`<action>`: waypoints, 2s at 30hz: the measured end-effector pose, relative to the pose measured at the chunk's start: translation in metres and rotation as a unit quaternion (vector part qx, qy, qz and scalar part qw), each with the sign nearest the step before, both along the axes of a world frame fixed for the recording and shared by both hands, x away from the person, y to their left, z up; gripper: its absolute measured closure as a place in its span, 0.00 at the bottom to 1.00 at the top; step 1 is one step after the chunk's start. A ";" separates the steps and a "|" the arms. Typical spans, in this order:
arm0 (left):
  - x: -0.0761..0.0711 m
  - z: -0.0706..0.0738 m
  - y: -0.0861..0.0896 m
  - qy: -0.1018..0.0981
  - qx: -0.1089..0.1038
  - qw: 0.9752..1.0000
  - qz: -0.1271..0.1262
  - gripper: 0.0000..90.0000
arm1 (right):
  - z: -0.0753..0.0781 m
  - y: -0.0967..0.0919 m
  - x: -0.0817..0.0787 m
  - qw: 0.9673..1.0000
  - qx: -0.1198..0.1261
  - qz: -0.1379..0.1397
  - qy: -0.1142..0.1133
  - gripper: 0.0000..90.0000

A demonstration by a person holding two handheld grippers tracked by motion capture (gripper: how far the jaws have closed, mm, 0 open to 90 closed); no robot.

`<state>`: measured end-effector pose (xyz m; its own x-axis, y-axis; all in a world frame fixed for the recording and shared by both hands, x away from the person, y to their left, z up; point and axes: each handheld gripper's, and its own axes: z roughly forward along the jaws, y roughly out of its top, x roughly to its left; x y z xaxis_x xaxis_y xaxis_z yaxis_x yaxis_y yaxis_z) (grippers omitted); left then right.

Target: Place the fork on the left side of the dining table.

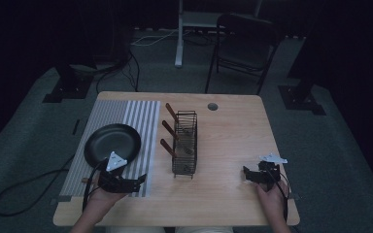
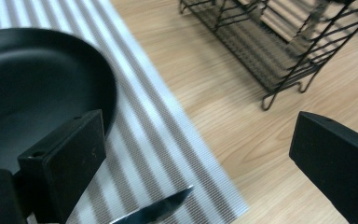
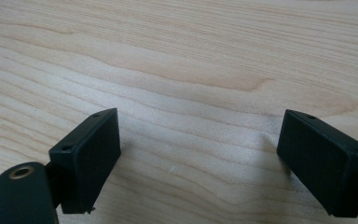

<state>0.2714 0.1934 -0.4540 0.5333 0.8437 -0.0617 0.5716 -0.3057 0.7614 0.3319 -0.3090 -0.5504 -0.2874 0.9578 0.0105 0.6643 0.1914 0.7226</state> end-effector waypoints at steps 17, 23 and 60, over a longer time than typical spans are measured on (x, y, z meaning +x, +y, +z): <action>0.014 0.030 -0.039 -0.023 -0.033 0.999 -0.034 0.07 | 0.000 0.000 0.000 1.000 0.000 0.000 0.000 0.14; 0.020 0.039 -0.054 -0.030 -0.041 0.998 -0.046 0.08 | 0.000 0.000 0.000 1.000 0.000 0.000 0.000 0.14; 0.036 0.050 -0.082 -0.036 -0.120 0.991 -0.047 0.90 | 0.000 0.000 0.000 1.000 0.000 0.000 0.000 0.14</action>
